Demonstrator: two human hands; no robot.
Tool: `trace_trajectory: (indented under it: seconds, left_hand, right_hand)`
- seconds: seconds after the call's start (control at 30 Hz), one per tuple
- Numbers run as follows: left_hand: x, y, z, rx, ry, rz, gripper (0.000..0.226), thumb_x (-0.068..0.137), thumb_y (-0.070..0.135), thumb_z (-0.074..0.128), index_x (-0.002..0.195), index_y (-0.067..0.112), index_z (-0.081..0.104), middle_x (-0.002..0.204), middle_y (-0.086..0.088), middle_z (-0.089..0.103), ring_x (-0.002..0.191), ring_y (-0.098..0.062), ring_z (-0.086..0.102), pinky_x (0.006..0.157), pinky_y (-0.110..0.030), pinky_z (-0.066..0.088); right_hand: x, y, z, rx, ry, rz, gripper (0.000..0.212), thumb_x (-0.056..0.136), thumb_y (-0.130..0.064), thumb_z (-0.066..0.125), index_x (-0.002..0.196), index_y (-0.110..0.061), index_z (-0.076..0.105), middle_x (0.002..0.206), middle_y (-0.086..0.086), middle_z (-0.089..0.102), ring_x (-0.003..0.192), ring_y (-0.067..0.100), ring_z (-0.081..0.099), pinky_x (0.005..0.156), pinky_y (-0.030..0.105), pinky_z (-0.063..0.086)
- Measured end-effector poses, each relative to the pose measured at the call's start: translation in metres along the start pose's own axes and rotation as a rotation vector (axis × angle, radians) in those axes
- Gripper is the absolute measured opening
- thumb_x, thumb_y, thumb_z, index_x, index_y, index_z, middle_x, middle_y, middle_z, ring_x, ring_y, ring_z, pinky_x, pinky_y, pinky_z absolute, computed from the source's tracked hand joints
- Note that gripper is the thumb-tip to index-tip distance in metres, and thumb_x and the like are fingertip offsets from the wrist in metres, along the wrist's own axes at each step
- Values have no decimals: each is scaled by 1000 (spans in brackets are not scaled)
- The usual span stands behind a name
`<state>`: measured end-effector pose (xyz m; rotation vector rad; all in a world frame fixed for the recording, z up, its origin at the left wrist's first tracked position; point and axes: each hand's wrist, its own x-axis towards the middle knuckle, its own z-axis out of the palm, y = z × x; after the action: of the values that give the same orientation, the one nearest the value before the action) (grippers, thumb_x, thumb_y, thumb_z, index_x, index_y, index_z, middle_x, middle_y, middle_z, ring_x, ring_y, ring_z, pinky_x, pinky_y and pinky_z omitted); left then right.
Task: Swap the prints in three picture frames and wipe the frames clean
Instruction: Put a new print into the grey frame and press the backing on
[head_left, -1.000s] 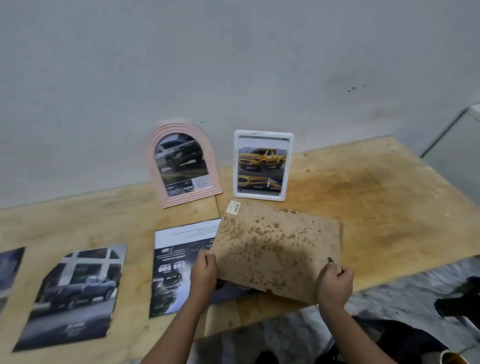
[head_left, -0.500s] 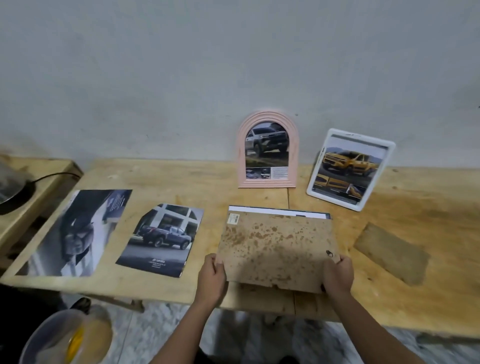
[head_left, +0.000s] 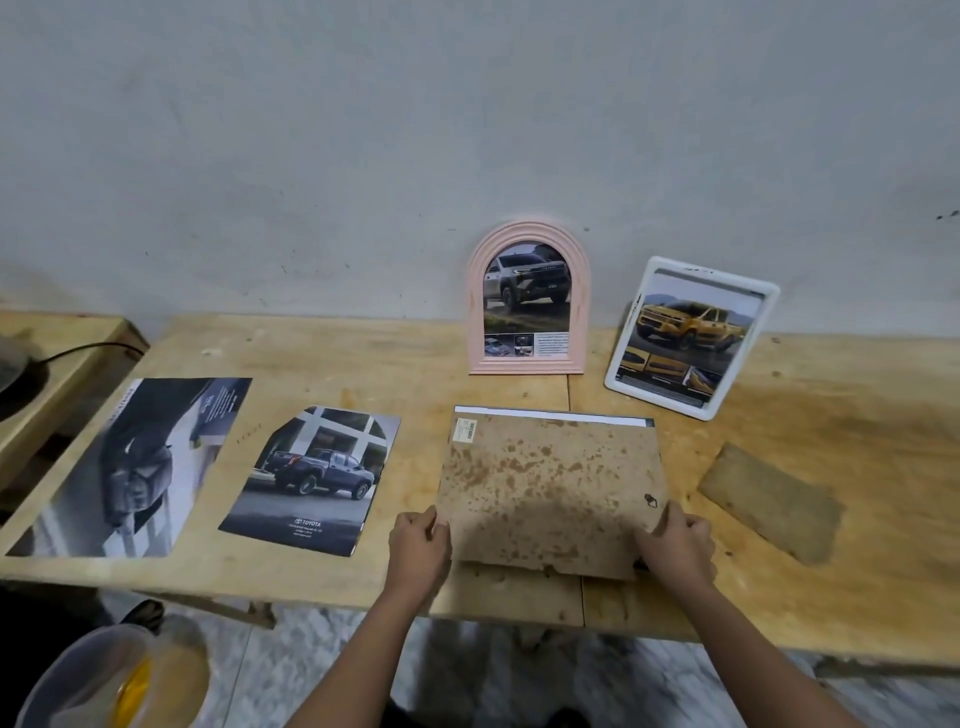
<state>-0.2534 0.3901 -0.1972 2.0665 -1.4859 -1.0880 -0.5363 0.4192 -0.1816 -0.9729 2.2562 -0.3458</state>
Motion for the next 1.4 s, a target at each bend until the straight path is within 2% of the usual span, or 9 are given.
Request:
trace_trajectory:
  seconds: [0.17,0.27,0.37,0.6,0.8,0.97,1.13,1.3,1.4]
  left_hand:
    - [2,3,9,18,51,-29,33,93,13,47,107,-15,56,103,-29,53,92,-38,53,82,-38,44]
    - [3,6,13,18,134,-45,25,93,12,46,96,-7,61,95,-23,55,79,-26,47,69,-32,39]
    - [4,8,14,12,211,-82,22,94,13,46,85,2,63,90,-16,60,75,-24,50,65,-28,36]
    - [4,10,13,-46,271,-180,26,92,15,52,67,9,57,72,-10,59,69,-27,52,59,-27,34]
    - [9,12,11,-80,258,-204,25,91,18,57,69,7,62,73,-11,63,69,-26,53,55,-26,33]
    - [13,15,10,14,241,-190,22,92,22,56,75,8,63,80,-11,66,72,-26,56,59,-27,38]
    - [12,23,13,125,225,-179,26,93,23,51,79,5,64,81,-12,66,72,-28,58,60,-28,42]
    - [12,28,11,171,128,-173,41,72,49,72,69,12,54,75,-6,61,72,-26,60,61,-30,46]
    - [11,29,15,247,72,-174,64,58,63,75,91,13,54,98,-5,57,92,-25,58,72,-35,50]
  right_hand:
    - [-6,9,3,-185,-41,-97,110,65,-62,71,144,-14,12,138,12,27,127,31,29,98,42,39]
    - [-7,13,2,-308,-84,-169,129,56,-70,72,146,-10,1,144,12,20,131,31,23,103,39,37]
    - [-9,13,-3,-360,-113,-204,138,50,-73,73,147,-8,-1,144,13,17,132,32,20,106,37,34]
    - [-12,11,-10,-367,-113,-256,129,55,-68,74,146,-6,6,143,11,21,129,29,24,104,33,33]
    - [-12,9,-13,-358,-91,-278,120,59,-70,71,143,-7,13,136,10,28,123,25,30,99,29,36]
    - [-9,4,-15,-356,-104,-260,117,56,-68,74,139,-8,18,130,9,31,119,25,32,93,29,39]
    - [-8,4,-14,-363,-113,-233,120,59,-68,72,143,-9,10,135,12,27,125,29,29,96,33,40]
    - [-6,4,-14,-308,-126,-193,123,58,-64,76,145,-13,6,139,12,21,130,29,23,100,36,38]
    - [-5,4,-13,-304,-131,-179,124,55,-65,77,144,-13,7,138,12,23,129,29,24,99,37,39]
